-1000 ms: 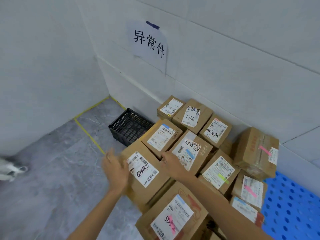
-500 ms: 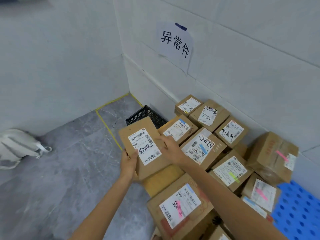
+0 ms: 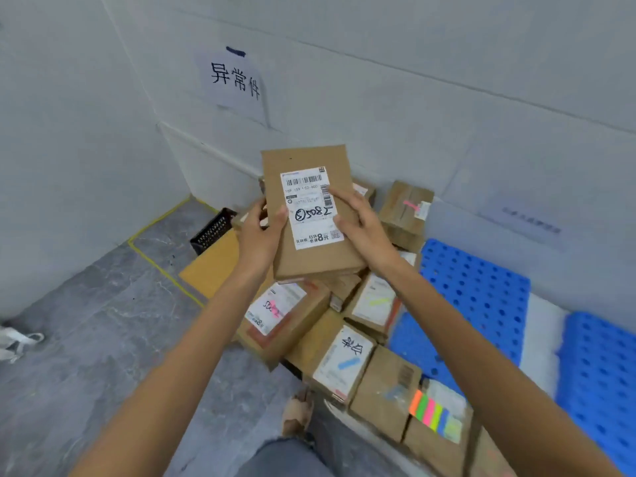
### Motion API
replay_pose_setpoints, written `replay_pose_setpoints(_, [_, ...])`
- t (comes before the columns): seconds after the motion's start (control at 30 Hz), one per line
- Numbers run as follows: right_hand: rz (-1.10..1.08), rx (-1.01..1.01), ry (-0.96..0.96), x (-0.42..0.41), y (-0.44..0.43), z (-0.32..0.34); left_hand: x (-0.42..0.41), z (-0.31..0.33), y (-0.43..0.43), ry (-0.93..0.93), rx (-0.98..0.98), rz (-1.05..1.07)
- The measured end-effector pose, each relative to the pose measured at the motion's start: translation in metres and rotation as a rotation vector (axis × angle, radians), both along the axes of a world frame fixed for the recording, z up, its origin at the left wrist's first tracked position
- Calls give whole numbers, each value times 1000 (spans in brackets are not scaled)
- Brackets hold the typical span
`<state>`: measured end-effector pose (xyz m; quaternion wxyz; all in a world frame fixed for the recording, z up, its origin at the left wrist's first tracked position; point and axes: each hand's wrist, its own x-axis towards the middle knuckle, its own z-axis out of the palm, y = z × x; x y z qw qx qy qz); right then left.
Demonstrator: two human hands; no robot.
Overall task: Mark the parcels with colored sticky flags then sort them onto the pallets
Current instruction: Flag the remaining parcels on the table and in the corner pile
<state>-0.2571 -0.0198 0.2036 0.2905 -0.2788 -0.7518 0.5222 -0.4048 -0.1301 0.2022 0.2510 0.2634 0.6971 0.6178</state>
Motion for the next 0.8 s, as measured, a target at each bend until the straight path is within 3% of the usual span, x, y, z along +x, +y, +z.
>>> replay_pose_setpoints(0.17, [-246, -92, -46, 158, -17, -14, 128, -15, 15, -95, -64, -298])
replay_pose_setpoints(0.43, [-550, -260, -142, 339, -72, -69, 273, -74, 23, -49, -416, -805])
replay_pose_setpoints(0.57, [-636, -336, -249, 381, -92, -104, 307, -113, 18, 254, -469, -1053])
replay_pose_setpoints(0.67, [-640, -360, -307, 394, -104, -127, 311, -137, 18, 367, -487, -1172])
replay_pose_setpoints(0.8, [-616, -316, -318, 400, -121, -145, 296, -178, 18, 902, -561, -1253])
